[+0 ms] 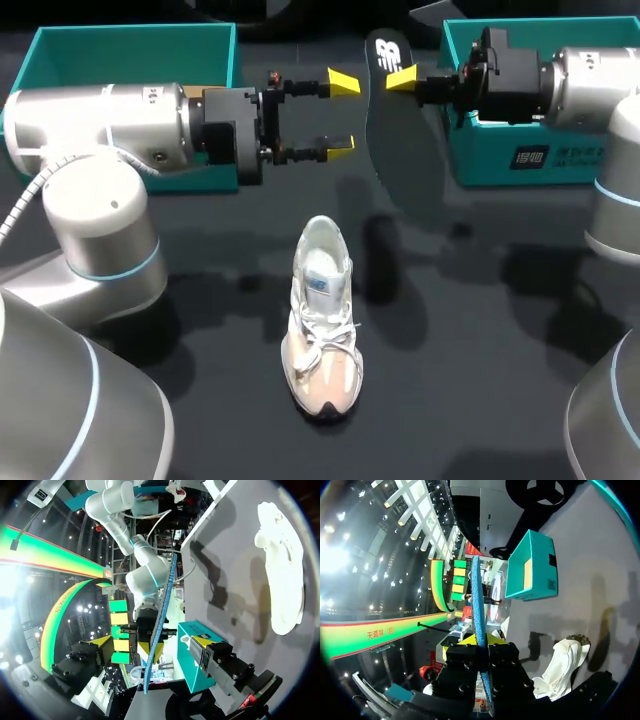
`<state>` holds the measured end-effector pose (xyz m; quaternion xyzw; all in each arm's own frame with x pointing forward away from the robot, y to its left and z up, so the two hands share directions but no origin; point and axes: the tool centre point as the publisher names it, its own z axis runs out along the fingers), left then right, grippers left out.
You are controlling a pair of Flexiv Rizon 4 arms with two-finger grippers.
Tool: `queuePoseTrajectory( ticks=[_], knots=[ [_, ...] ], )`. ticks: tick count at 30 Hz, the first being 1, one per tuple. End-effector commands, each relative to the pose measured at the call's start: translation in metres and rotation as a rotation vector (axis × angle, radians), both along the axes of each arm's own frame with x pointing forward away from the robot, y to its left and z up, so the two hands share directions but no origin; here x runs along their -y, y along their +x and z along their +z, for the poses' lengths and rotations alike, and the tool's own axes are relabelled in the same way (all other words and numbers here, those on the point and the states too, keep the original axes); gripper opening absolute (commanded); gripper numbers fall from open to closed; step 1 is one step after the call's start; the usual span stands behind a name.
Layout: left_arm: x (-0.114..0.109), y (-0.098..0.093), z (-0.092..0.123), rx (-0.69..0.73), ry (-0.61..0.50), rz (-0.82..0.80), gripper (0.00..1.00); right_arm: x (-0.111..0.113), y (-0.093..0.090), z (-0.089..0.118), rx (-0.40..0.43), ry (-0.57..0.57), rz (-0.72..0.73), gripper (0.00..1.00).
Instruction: Take the shoe out of the shoebox, open the shoe tongue, remove and reinsert the insole, then place the shoe into the shoebox
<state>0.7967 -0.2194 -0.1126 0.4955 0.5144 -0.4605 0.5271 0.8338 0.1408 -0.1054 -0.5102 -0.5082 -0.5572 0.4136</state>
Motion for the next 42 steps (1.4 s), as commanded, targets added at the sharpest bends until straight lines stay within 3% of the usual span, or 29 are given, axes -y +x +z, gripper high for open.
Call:
queuePoseTrajectory(
  ticks=[1,3,6,7,9,12,14,22,38,41,42],
  knots=[
    [0.012,0.003,-0.005,0.014,-0.003,0.015,1.0,-0.01,-0.004,-0.004,-0.044,-0.014,-0.032,0.0],
    [0.016,0.004,-0.006,0.029,0.009,0.029,1.0,-0.01,-0.004,-0.007,-0.073,-0.026,-0.034,0.0],
    [0.021,0.006,-0.009,0.043,0.025,0.033,0.88,-0.013,-0.003,-0.011,-0.103,-0.038,-0.028,0.0],
    [0.022,0.007,-0.011,0.042,0.026,0.034,0.84,-0.013,-0.003,-0.012,-0.109,-0.039,-0.028,0.0],
    [0.025,0.008,-0.013,0.044,0.034,0.033,0.64,-0.014,-0.002,-0.015,-0.134,-0.049,-0.02,0.0],
    [0.026,0.01,-0.016,0.041,0.042,0.03,0.49,-0.016,-0.002,-0.016,-0.133,-0.045,-0.019,0.0],
    [0.027,0.01,-0.018,0.036,0.048,0.026,0.52,-0.017,0.0,-0.018,-0.136,-0.051,-0.018,0.0],
    [0.029,0.009,-0.02,0.035,0.057,0.024,0.45,-0.019,0.007,-0.019,-0.15,-0.073,-0.018,0.0],
    [0.034,0.014,-0.022,0.04,0.067,0.048,0.24,-0.024,0.008,-0.021,-0.167,-0.072,-0.007,0.0],
    [0.035,0.015,-0.022,0.04,0.067,0.048,0.13,-0.025,0.008,-0.022,-0.17,-0.069,-0.004,0.0],
    [0.036,0.015,-0.022,0.04,0.067,0.048,0.04,-0.026,0.008,-0.022,-0.17,-0.069,-0.004,0.0]
  ],
)
